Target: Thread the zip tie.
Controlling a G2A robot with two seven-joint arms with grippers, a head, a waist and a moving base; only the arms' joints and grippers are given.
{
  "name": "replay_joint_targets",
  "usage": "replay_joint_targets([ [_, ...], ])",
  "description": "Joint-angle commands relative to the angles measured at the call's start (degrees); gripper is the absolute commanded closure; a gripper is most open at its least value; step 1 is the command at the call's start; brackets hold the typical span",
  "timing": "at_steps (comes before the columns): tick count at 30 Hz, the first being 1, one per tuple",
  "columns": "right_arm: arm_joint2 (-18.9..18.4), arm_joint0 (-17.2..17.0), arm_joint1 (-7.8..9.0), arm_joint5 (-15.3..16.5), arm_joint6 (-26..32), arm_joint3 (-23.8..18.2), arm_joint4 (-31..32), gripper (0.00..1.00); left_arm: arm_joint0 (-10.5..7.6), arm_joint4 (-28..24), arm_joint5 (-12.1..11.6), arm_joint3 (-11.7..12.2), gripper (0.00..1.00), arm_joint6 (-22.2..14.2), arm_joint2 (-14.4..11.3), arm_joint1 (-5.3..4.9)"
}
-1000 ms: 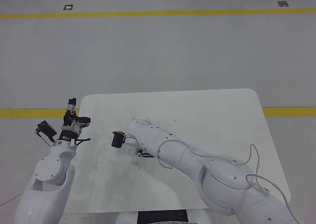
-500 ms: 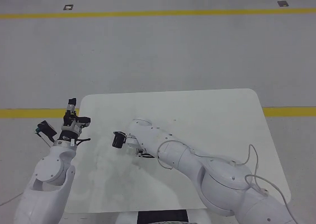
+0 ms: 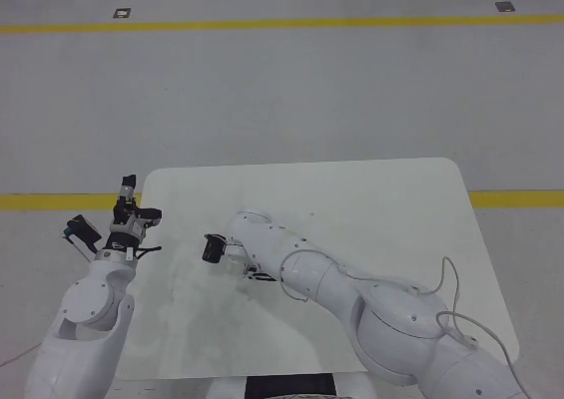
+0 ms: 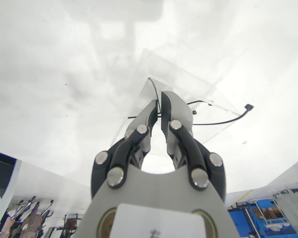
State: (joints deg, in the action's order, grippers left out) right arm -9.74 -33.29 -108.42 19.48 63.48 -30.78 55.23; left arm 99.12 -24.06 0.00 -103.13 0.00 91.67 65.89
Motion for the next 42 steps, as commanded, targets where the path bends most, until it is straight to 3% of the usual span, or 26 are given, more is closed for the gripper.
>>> replay_joint_targets([
  [1, 0.0, 0.1, -0.06, 0.0, -0.08, 0.04, 0.12, 1.0, 0.0, 0.0, 0.0, 0.0, 0.0, 0.0, 0.0, 0.0],
  [13, 0.0, 1.04, -0.25, 0.0, 0.99, -1.19, 0.57, 1.0, 0.0, 0.0, 0.0, 0.0, 0.0, 0.0, 0.0, 0.0],
  [23, 0.0, 2.08, 0.58, 0.0, 5.97, -6.03, -0.72, 1.0, 0.0, 0.0, 0.0, 0.0, 0.0, 0.0, 0.0, 0.0],
  [36, 0.0, 4.13, 5.18, 0.0, 7.51, -13.51, -6.13, 1.0, 0.0, 0.0, 0.0, 0.0, 0.0, 0.0, 0.0, 0.0],
  [42, 0.0, 6.19, 9.46, 0.0, 3.74, -18.04, -11.96, 1.0, 0.0, 0.0, 0.0, 0.0, 0.0, 0.0, 0.0, 0.0],
])
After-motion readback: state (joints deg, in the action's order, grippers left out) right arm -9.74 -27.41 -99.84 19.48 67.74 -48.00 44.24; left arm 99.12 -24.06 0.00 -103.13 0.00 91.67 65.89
